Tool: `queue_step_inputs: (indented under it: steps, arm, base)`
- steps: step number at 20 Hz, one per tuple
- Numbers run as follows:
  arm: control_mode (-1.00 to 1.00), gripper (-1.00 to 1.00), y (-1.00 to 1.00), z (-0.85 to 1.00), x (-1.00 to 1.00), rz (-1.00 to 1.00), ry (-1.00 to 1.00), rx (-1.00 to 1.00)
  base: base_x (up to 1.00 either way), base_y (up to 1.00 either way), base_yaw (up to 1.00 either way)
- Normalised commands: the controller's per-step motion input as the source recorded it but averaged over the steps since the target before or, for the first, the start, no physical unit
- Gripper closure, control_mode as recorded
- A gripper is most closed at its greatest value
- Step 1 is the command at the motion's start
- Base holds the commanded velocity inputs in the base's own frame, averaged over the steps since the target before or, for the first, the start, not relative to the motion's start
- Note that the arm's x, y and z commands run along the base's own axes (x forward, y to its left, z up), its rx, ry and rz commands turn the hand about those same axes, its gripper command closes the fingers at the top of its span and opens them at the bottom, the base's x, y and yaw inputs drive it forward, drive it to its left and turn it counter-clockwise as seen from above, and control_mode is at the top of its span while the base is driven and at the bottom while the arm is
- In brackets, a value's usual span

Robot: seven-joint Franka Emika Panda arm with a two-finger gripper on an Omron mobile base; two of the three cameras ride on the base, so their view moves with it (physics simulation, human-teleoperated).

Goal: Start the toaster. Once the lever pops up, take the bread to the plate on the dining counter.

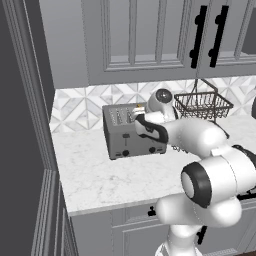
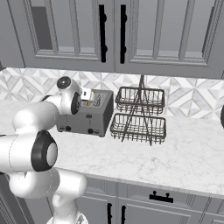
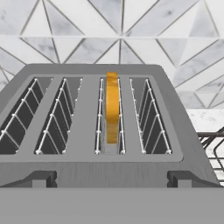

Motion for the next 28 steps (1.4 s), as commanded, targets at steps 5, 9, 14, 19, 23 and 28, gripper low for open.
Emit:
queue_step_inputs:
  steps: [5, 9, 14, 19, 23, 28]
  arm:
    - [-1.0, -1.0, 0.0, -0.07, 0.12, 0.0, 0.0, 0.0]
    - [-1.0, -1.0, 0.0, -0.08, 0.13, 0.0, 0.0, 0.0]
    - [-1.0, -1.0, 0.0, -0.12, 0.15, 0.0, 0.0, 0.0]
    - [-1.0, -1.0, 0.0, -0.1, 0.15, 0.0, 0.0, 0.0]
    - [-1.0, -1.0, 0.0, -0.12, 0.17, 0.0, 0.0, 0.0]
    - [-1.0, -1.0, 0.0, -0.12, 0.18, 0.0, 0.0, 0.0]
  base:
    - [0.0, 0.0, 0.0]
    - [0.0, 0.0, 0.0]
    - [0.0, 0.0, 0.0]
    - [0.0, 0.0, 0.0]
    - [0.0, 0.0, 0.0]
    - [0.0, 0.0, 0.0]
